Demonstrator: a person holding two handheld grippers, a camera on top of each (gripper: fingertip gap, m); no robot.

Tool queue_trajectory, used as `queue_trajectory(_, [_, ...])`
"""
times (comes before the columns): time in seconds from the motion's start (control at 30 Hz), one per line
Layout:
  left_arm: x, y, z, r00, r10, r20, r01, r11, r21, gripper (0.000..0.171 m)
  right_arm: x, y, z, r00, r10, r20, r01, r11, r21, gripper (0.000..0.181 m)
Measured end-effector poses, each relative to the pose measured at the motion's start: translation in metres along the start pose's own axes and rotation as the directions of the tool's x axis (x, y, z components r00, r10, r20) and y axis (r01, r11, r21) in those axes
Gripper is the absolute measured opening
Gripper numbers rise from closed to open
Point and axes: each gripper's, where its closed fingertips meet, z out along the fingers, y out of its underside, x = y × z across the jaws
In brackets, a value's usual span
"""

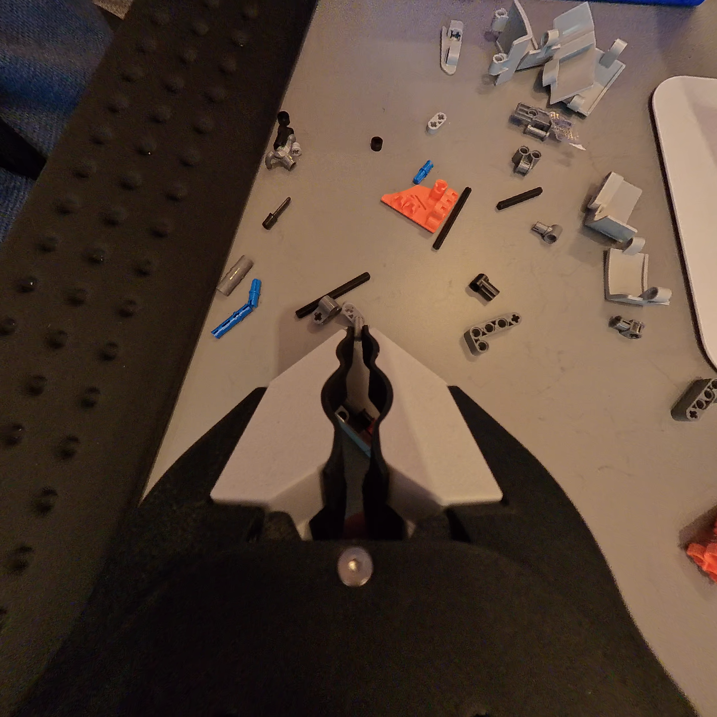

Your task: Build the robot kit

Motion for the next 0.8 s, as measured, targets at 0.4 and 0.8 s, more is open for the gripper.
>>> queue_trajectory(0.4, [0.017,0.136,0.020,0.956,-0.260,-0.135,0.227,0.950,-0.215,0.021,0.002,0.005,0.005,0.999,0.033,0.008,-0.033,0.999,-0.009,0.002])
queue_trajectory(0.8, [0.050,0.157,0.065,0.907,-0.259,-0.331,0.185,0.954,-0.237,0.018,0.008,0.006,0.008,0.997,0.077,0.018,-0.077,0.997,0.003,0.001])
